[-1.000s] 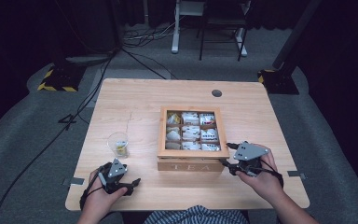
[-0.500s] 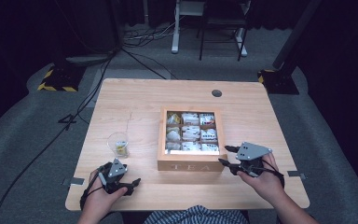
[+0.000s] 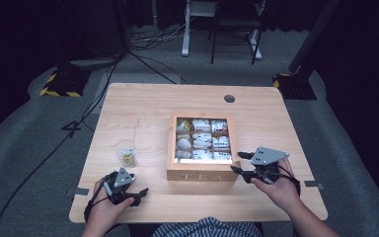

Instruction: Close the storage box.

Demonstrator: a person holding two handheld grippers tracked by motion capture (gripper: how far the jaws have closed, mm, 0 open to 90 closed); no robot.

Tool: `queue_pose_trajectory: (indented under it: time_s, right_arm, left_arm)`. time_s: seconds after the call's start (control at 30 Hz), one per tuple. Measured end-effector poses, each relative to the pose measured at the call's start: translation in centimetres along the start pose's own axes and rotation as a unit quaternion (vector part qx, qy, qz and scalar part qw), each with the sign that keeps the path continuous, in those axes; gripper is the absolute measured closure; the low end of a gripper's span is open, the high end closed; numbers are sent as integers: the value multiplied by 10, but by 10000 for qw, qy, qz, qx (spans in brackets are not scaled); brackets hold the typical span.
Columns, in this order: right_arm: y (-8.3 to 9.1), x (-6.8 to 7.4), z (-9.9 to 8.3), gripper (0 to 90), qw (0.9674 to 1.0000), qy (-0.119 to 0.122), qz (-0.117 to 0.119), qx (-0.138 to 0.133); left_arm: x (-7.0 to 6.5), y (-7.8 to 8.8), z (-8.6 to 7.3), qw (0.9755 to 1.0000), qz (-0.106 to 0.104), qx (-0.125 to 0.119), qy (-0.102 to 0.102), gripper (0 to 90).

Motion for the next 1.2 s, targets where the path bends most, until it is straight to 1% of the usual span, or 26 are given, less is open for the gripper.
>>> queue_pose_trajectory:
  time_s: [0.03, 0.13, 0.17, 0.2, 0.23, 0.27, 0.3, 0.33, 0.37, 0.43, 0.53, 0.57, 0.6, 0.67, 0.7, 0.73, 0.77, 0.8, 0.87, 0.9, 0.93, 1.0, 1.03, 1.07, 1.17, 1.2]
  right_arm:
    - [0, 0, 0, 440, 10000, 0, 0, 0]
    - [3, -7, 3, 392, 9993, -326, 51, -153]
    - [5, -10, 4, 378, 9989, -422, 70, -204]
    - [10, -19, 5, 364, 9974, -640, 59, -313]
    - [10, -19, 5, 364, 9974, -640, 59, -313]
    - [14, -28, 5, 352, 9959, -823, 23, -386]
    - [16, -33, 5, 346, 9951, -900, 8, -416]
    - [16, -33, 5, 346, 9951, -900, 8, -416]
    - [18, -37, 5, 339, 9943, -973, -11, -438]
    - [24, -51, 1, 324, 9925, -1132, -132, -449]
    - [28, -60, -4, 310, 9924, -1141, -245, -399]
    - [30, -65, -6, 309, 9921, -1159, -306, -377]
    - [35, -74, -12, 290, 9914, -1216, -381, -308]
    - [36, -77, -15, 280, 9912, -1232, -408, -272]
    - [40, -84, -21, 273, 9903, -1284, -494, -205]
    - [40, -84, -21, 273, 9903, -1284, -494, -205]
    - [42, -88, -25, 265, 9897, -1325, -522, -174]
    - [44, -94, -32, 258, 9883, -1407, -576, -123]
    - [45, -97, -36, 257, 9876, -1440, -622, -103]
    - [47, -103, -43, 255, 9861, -1488, -733, -76]
    - [48, -105, -46, 254, 9850, -1540, -771, -69]
    - [48, -108, -49, 251, 9843, -1570, -798, -68]
    - [49, -111, -53, 248, 9832, -1623, -831, -74]
    - [49, -115, -61, 239, 9817, -1684, -890, -34]
    - [49, -121, -74, 232, 9792, -1831, -878, 20]
    - [49, -123, -78, 231, 9775, -1907, -897, 13]
  left_arm:
    - [1, 0, 0, 10000, 3, 9, 7, 241]
    - [3, 1, -2, 10000, 63, 36, -31, 241]
    - [3, 2, -2, 10000, 46, 25, 5, 241]
    - [4, 2, -3, 10000, 69, 34, 10, 241]
    - [5, 3, -3, 10000, 67, 38, 17, 241]
    - [7, 3, -4, 10000, 87, 26, 16, 241]
    - [7, 4, -5, 9999, 87, 40, 77, 241]
    - [9, 4, -5, 9999, 111, 37, 46, 241]
    - [11, 5, -6, 9999, 125, 39, 54, 241]
    - [14, 6, -8, 9999, 133, 48, 62, 240]
    - [16, 7, -9, 9998, 151, 32, 81, 240]
    - [17, 7, -9, 9998, 174, 34, 62, 239]
    - [17, 8, -10, 9999, 135, 52, 60, 240]
    - [18, 8, -10, 9999, 121, 40, 57, 239]
    - [19, 8, -10, 9999, 123, 55, 64, 237]
    - [19, 8, -10, 9999, 123, 55, 64, 237]
    - [20, 8, -10, 9999, 135, 53, 55, 237]
    - [21, 8, -10, 9999, 137, 46, 38, 237]
    - [21, 8, -10, 9999, 123, 45, 65, 236]
    - [21, 8, -10, 9999, 133, 38, 69, 234]
    - [21, 8, -10, 9999, 132, 39, 68, 233]
    - [21, 7, -10, 9999, 132, 40, 65, 232]
    - [22, 8, -10, 9999, 132, 41, 65, 232]
    - [22, 8, -10, 9999, 133, 41, 65, 232]
    - [22, 8, -10, 9999, 132, 41, 66, 232]
    - [22, 7, -10, 9999, 136, 39, 71, 232]
Point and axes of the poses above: each handheld gripper's, and its own axes: y roughly backward along the jaws, z roughly out of its top, x roughly to its left, the point moved 9 cm from there along -y, roughly forward along the jaws, and after that the axes turned 8 degrees about -y, right-handed, at the moved point
